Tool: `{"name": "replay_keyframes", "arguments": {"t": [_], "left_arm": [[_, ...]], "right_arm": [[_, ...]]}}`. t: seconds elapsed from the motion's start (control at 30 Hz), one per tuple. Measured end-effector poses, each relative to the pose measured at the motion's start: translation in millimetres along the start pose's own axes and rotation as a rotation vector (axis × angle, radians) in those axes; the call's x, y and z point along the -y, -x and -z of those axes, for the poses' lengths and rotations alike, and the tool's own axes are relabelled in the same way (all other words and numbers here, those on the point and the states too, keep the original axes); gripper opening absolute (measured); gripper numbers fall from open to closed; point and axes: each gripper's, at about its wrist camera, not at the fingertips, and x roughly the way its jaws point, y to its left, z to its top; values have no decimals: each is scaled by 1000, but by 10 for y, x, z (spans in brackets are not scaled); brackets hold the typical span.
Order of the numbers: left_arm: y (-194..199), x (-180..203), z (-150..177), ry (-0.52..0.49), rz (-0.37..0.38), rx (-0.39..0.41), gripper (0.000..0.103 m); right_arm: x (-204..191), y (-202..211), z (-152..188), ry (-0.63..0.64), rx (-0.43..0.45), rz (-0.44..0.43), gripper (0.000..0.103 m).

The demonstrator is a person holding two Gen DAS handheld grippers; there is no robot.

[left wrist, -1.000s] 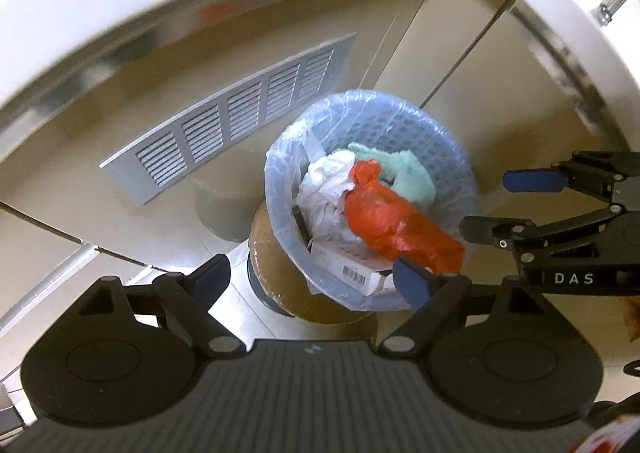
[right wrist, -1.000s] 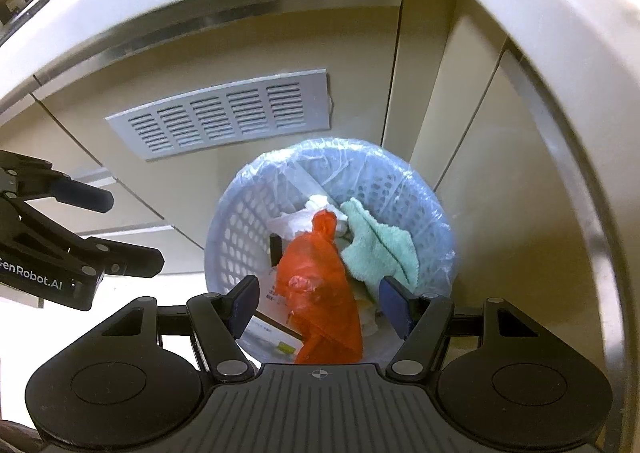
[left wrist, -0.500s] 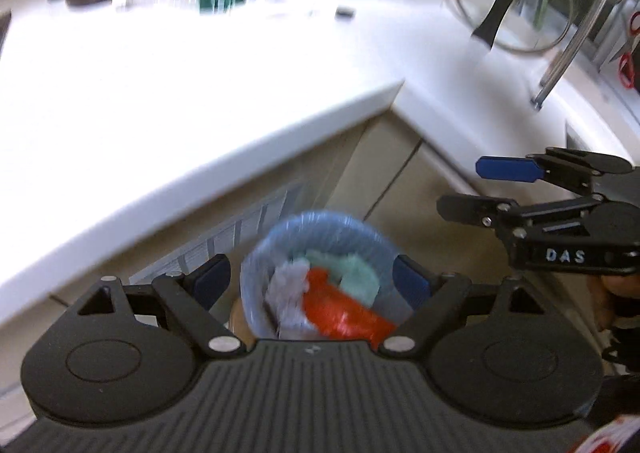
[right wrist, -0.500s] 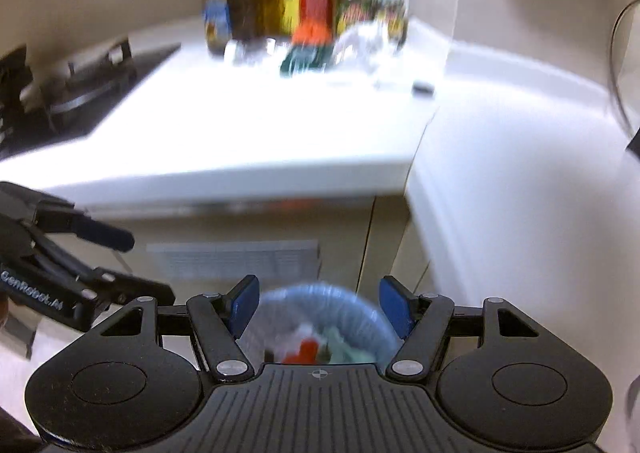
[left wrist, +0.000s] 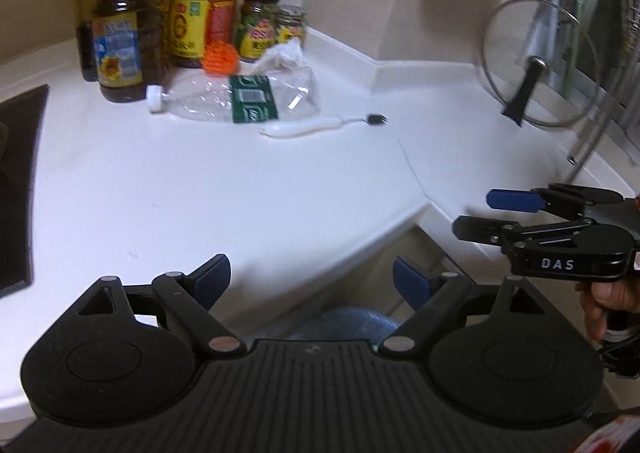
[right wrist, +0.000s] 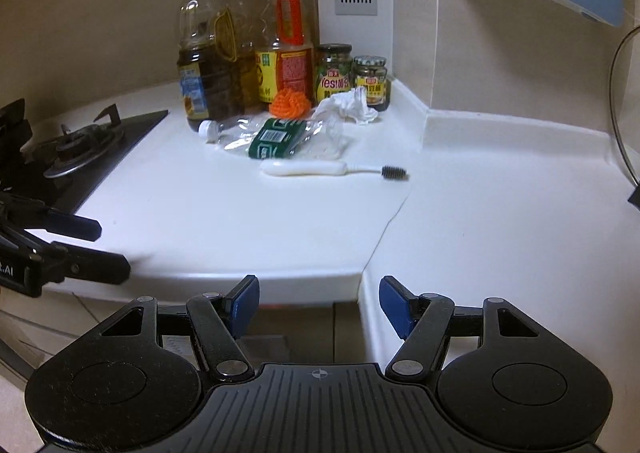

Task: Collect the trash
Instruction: 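Move both open grippers back up to the counter, then grasp the orange scrubber with the left gripper while the right gripper grasps the crumpled tissue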

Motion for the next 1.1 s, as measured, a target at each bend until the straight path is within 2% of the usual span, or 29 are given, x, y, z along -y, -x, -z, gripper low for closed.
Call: {"name": "replay_keyframes", "arguments": {"t": [0.33,0.57,0.87,1.1], "left_arm": [[-195,-61,-311,26,-94,23,87],[-429,-257,-831,27,-137,73,86],[-1119,-667,-1692,18,-146,136,81],[-1795,-885,-2055,33,-176,127,71]], "right_arm": [[365,-220,-312,7,16,-51,66],[449,-491,-657,-32,27,-23,66],[443,-1105,-1256,-135,65,69,66],[552,-1617,-1635,-152,65,111,66]]}}
